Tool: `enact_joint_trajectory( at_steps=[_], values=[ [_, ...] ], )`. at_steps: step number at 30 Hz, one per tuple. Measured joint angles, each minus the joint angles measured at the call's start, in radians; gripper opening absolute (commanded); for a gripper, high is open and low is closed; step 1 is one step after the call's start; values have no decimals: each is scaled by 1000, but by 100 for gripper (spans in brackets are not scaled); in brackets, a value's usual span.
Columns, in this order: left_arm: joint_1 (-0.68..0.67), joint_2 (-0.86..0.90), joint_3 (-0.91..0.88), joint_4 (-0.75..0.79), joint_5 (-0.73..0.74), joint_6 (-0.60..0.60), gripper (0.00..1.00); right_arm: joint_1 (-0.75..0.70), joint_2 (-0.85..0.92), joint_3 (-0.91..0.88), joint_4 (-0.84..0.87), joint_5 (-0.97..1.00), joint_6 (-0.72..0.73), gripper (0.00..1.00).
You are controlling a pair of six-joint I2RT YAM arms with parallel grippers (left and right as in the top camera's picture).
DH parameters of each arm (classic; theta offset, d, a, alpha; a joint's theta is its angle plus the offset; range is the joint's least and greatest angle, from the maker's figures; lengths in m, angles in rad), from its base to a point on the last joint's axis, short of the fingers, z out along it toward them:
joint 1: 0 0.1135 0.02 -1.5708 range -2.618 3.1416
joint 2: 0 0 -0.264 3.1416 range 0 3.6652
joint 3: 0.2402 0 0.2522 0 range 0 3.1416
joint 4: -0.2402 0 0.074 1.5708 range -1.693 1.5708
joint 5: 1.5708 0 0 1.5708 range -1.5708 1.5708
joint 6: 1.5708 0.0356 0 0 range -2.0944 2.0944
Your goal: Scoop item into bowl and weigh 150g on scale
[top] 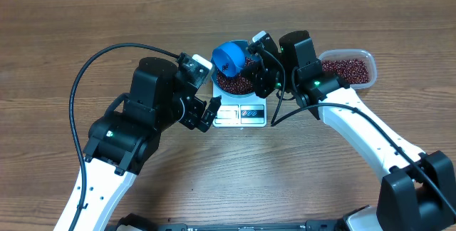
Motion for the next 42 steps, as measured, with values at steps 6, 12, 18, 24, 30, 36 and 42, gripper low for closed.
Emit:
enact_joint_trajectory(
  at_steps=[6, 12, 18, 24, 30, 36, 42],
  values=[
    [0, 0, 0, 0, 0, 0, 100, -5, 0, 0, -6, 36, 2, 4],
    [0, 0, 0, 0, 0, 0, 100, -37, 0, 0, -31, 107, 2, 4],
    [0, 0, 0, 0, 0, 0, 100, -41, 0, 0, -63, 137, -3, 4],
    [0, 0, 0, 0, 0, 0, 100, -41, 0, 0, -122, 154, -32, 4],
    [0, 0, 0, 0, 0, 0, 99, -41, 0, 0, -163, 155, -41, 4],
    [0, 0, 0, 0, 0, 0, 100, -41, 2, 0, -164, 92, -41, 4],
    [0, 0, 0, 0, 0, 0, 100, -41, 4, 0, -95, -29, -31, 4]
  ],
)
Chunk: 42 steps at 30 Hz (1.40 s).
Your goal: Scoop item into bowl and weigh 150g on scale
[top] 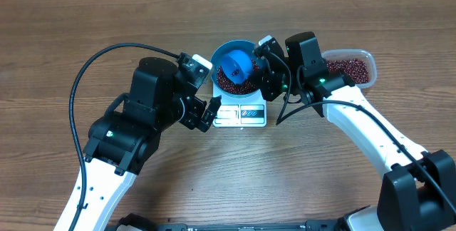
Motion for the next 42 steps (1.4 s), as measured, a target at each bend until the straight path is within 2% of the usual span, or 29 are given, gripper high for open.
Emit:
enact_joint_trajectory(
  at_steps=[13, 22, 28, 36, 42],
  values=[
    [0, 0, 0, 0, 0, 0, 100, 0, 1, 0, 95, -11, 37, 4],
    [0, 0, 0, 0, 0, 0, 99, 0, 1, 0, 56, 180, 16, 4],
    [0, 0, 0, 0, 0, 0, 100, 0, 1, -9, 45, 212, 10, 4],
    [0, 0, 0, 0, 0, 0, 100, 0, 1, -42, -4, 177, 10, 4],
    [0, 0, 0, 0, 0, 0, 100, 0, 1, -43, 33, 34, 15, 4]
  ],
)
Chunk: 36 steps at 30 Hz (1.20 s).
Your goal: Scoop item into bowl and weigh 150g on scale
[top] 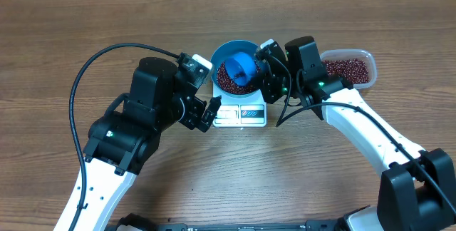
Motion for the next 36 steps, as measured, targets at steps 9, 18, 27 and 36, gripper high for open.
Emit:
enact_joint_trajectory(
  at_steps=[9, 18, 27, 36],
  values=[
    [0, 0, 0, 0, 0, 0, 100, 0, 1, 0, 103, -51, 56, 4],
    [0, 0, 0, 0, 0, 0, 100, 0, 1, 0, 122, -58, 75, 4],
    [0, 0, 0, 0, 0, 0, 99, 0, 1, 0, 122, -58, 75, 4],
    [0, 0, 0, 0, 0, 0, 100, 0, -89, 0, 121, -58, 75, 4]
  ],
)
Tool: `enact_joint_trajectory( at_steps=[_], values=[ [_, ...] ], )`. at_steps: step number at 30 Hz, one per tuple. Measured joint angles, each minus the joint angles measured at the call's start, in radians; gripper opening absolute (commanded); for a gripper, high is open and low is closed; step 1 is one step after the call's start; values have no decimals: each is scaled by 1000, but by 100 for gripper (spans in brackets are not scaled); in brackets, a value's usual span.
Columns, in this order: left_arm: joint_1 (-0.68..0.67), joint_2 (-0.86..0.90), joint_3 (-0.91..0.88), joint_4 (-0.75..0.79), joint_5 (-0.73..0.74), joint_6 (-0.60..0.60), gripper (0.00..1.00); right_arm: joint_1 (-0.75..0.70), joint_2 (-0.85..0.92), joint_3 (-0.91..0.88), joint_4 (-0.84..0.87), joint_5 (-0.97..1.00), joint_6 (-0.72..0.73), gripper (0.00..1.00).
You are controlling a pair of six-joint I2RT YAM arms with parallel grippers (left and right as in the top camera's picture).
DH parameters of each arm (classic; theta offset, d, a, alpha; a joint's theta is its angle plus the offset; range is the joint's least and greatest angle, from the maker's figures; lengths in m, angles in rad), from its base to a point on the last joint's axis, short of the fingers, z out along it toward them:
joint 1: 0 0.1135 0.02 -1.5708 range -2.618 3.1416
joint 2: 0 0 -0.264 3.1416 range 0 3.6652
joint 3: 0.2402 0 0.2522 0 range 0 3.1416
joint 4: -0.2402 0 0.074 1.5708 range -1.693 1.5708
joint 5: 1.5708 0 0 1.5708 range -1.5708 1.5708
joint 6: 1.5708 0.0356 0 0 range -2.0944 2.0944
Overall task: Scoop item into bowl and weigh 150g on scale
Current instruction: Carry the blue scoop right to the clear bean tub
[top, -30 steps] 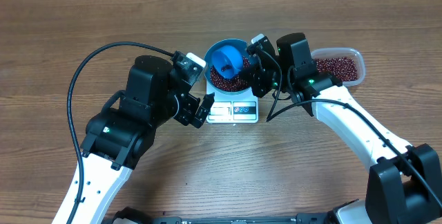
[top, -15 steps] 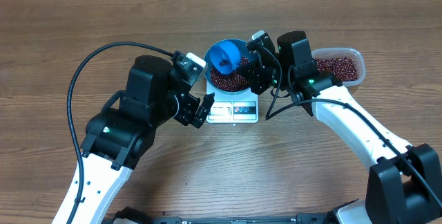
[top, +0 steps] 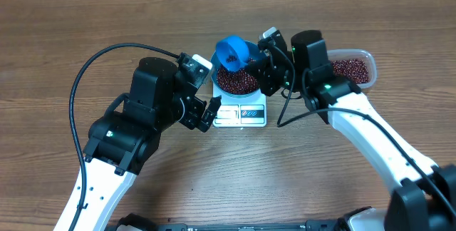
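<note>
A blue bowl (top: 239, 83) full of dark red beans stands on the white scale (top: 240, 115). My right gripper (top: 262, 61) is shut on the handle of a blue scoop (top: 231, 51), which hangs over the bowl's far left rim with its mouth facing up; a few beans seem to lie inside. To the left of the scale, my left gripper (top: 206, 113) stands open and empty. The scale's display is too small to read.
A clear tub of red beans (top: 350, 68) stands to the right behind the right arm. A black cable (top: 107, 53) loops over the table at the left. The left arm fills the near left.
The scoop was lying low in the bowl's beans; now it is raised over the bowl's far left rim. The right gripper has shifted slightly back and right. The left arm is unchanged.
First the scoop hung tilted over the bowl's left side in the right gripper. Then it was down in the bowl, and later deeper among the beans. Now it is lifted again at the far rim. The left arm stayed beside the scale throughout.
</note>
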Motion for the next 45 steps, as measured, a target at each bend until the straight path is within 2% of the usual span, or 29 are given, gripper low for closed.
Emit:
enact_joint_trajectory(
  at_steps=[8, 24, 30, 35, 41, 45],
  values=[
    [0, 0, 0, 0, 0, 0, 100, -120, -129, 0, -57, -6, 0, 4],
    [0, 0, 0, 0, 0, 0, 99, -529, -134, 0, -150, -3, 67, 4],
    [0, 0, 0, 1, 0, 0, 100, -663, -134, 0, -196, 2, -11, 5],
    [0, 0, 0, 7, 0, 0, 99, -673, -134, 0, -258, 51, -130, 4],
    [0, 0, 0, 8, 0, 0, 100, -598, -134, 0, -336, 316, -294, 4],
    [0, 0, 0, 10, 0, 0, 100, -517, -134, 0, -335, 471, -343, 4]
  ],
)
